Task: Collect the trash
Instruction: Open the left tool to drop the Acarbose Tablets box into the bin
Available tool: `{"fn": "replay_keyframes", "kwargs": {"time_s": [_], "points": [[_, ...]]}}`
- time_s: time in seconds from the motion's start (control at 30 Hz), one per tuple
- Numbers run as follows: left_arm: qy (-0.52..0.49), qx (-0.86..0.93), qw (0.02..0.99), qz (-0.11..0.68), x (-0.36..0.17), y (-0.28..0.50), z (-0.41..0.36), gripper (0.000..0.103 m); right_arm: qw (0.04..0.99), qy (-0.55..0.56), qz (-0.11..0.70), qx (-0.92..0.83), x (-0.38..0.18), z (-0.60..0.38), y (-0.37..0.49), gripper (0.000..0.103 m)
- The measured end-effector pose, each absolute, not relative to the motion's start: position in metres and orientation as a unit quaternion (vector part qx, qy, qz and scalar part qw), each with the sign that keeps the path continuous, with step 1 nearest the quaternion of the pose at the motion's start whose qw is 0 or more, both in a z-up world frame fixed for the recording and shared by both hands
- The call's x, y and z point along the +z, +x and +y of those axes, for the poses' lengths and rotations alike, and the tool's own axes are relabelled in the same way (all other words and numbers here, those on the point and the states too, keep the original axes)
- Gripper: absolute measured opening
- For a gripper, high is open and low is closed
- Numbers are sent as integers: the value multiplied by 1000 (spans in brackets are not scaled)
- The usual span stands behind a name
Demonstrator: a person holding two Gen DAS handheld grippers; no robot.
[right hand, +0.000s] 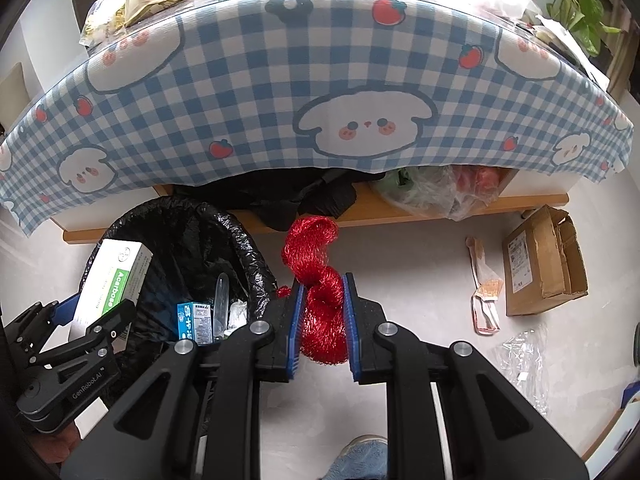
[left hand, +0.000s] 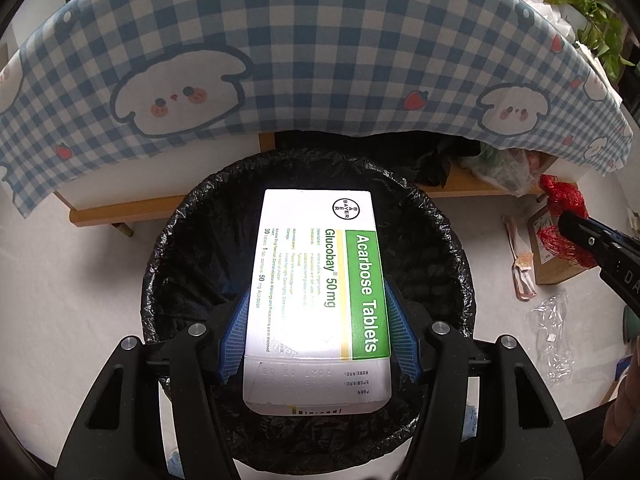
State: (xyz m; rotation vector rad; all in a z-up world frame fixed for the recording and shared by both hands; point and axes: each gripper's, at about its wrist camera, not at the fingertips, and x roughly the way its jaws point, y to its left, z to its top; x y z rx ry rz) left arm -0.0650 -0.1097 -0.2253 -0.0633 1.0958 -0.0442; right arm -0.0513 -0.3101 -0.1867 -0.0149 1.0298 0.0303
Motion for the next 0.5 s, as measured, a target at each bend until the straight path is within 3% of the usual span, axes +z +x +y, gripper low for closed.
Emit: {"fn": "replay_keyframes", "kwargs": {"time_s": [0.07,0.3,0.5], "points": [[-22,-17,854,519,-224,-65,-110,61,870,-7,492,15,-186,-308,-51,17],[-14,-3,863,505,-207,-71,-92,89,875,-6,484,32,-174,-288,-50,17],[-15,17,871,491,-195,-83,-57,97,880,-10,470,62,-160,-254,-51,17]]}}
